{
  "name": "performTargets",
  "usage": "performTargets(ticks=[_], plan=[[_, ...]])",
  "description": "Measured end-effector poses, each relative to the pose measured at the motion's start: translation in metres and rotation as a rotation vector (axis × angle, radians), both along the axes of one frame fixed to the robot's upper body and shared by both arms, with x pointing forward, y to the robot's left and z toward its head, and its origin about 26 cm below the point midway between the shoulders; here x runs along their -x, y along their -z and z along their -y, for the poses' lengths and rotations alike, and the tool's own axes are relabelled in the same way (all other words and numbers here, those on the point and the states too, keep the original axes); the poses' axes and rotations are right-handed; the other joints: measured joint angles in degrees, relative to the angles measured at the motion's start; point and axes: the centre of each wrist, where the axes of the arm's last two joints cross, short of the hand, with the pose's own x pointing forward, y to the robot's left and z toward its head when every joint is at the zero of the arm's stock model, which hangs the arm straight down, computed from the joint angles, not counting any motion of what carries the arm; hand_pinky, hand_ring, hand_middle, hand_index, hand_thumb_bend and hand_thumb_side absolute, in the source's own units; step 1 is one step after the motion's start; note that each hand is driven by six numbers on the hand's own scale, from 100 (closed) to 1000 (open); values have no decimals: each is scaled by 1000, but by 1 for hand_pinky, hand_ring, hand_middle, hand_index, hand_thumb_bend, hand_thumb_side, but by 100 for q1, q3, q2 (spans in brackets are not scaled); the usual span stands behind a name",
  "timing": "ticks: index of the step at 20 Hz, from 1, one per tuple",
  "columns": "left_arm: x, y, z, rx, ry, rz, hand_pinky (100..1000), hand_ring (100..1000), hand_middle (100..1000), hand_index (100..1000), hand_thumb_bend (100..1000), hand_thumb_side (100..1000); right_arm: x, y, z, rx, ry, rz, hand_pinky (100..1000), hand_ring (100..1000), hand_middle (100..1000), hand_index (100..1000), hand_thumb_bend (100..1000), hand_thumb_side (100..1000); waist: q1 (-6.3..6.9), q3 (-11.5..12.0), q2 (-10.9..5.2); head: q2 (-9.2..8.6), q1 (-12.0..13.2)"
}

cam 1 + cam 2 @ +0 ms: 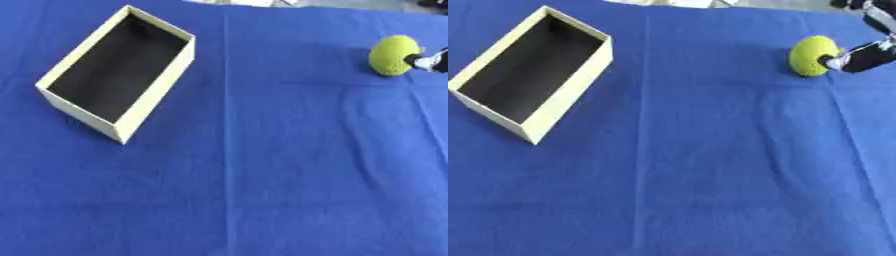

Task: Pick up objects on the table and place them in the box.

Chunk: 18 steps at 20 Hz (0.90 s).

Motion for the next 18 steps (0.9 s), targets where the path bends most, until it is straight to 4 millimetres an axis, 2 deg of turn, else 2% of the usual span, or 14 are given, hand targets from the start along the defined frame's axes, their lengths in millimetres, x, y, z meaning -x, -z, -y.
performTargets(ticks=[2, 13, 18], plan=[[0, 0, 0, 0, 0, -1, 721, 547, 569, 591, 412, 233, -2, -2, 5, 8, 12, -40, 895, 925, 892, 951, 558, 100, -7, 7, -1, 1, 0], [0, 0, 0, -3, 1, -2, 720, 546, 569, 589, 408, 231, -18, -19, 18, 42, 69, -199, 889, 917, 891, 955, 569, 119, -28, 43, -5, 3, -21], [0, 0, 0, -4, 1, -3, 720, 546, 569, 589, 408, 230, -27, -24, 19, 34, 88, -240, 888, 917, 893, 960, 561, 127, -27, 77, -1, 3, -49]])
